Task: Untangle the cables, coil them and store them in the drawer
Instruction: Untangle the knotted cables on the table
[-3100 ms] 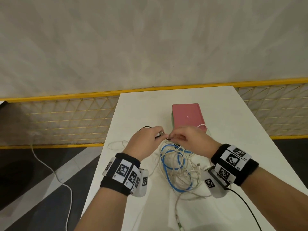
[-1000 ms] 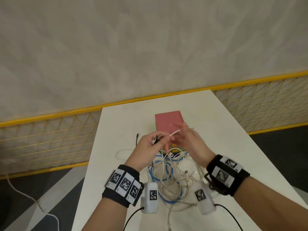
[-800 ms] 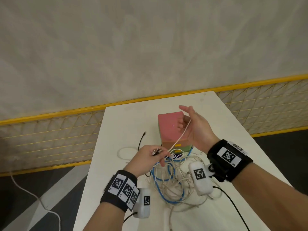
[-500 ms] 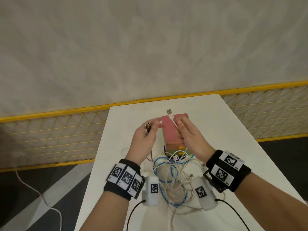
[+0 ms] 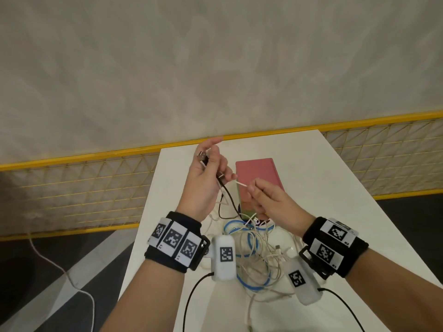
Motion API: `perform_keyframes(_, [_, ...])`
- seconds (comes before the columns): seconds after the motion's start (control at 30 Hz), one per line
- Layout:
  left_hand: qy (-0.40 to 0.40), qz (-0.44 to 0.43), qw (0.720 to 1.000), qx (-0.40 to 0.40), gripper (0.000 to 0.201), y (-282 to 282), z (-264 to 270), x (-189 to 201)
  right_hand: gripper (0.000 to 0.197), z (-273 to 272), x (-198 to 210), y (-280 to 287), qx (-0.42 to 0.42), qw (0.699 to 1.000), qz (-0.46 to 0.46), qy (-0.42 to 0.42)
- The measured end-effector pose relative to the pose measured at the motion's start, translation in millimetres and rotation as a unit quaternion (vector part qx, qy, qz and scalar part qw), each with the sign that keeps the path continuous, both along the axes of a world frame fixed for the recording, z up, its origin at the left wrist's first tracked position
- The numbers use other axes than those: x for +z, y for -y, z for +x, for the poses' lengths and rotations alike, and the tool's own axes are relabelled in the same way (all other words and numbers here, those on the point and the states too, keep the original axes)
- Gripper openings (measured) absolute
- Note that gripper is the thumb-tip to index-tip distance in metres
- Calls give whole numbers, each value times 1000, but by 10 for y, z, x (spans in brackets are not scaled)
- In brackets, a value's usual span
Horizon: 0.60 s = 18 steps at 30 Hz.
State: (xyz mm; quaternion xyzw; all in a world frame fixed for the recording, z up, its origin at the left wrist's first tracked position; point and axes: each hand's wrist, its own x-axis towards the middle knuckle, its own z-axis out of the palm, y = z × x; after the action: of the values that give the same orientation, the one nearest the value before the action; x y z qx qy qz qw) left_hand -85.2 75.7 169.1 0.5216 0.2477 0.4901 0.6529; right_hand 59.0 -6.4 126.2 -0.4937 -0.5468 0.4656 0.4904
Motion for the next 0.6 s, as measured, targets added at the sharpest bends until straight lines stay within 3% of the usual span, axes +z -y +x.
perform_keyframes(0.1, [4,-17,1000,25,23,23,29,38,28,-70,28,-45,32,999,2,5])
perform_keyframes(0.2, [11,3,989,145,31,-81,-147,188,28,-30,-68,-33,88,991,-25,95])
perform_keyframes(0.27, [-39,62,969,236,41,-186,-375,269,30,90,-154,8,83,983,-36,160])
perform_keyframes(0.33, [-156,188,931,271,44,-250,-548,230,30,220,-202,24,51,978,-21,201])
perform_keyframes(0.4, [-313,275,889,192,33,-225,-543,92,31,246,-149,-2,17,977,6,212])
perform_keyframes(0.47, [-472,299,826,73,31,-122,-407,-94,33,167,-10,-76,-3,977,41,207])
perform_keyframes(0.5, [-513,302,803,18,35,-68,-335,-189,33,114,79,-118,-11,977,58,204])
perform_keyframes(0.53, [-519,294,802,-18,36,-25,-272,-257,33,80,156,-156,-18,976,72,203])
perform_keyframes(0.6, [-459,253,852,-27,35,6,-215,-271,32,82,236,-198,-25,973,86,211])
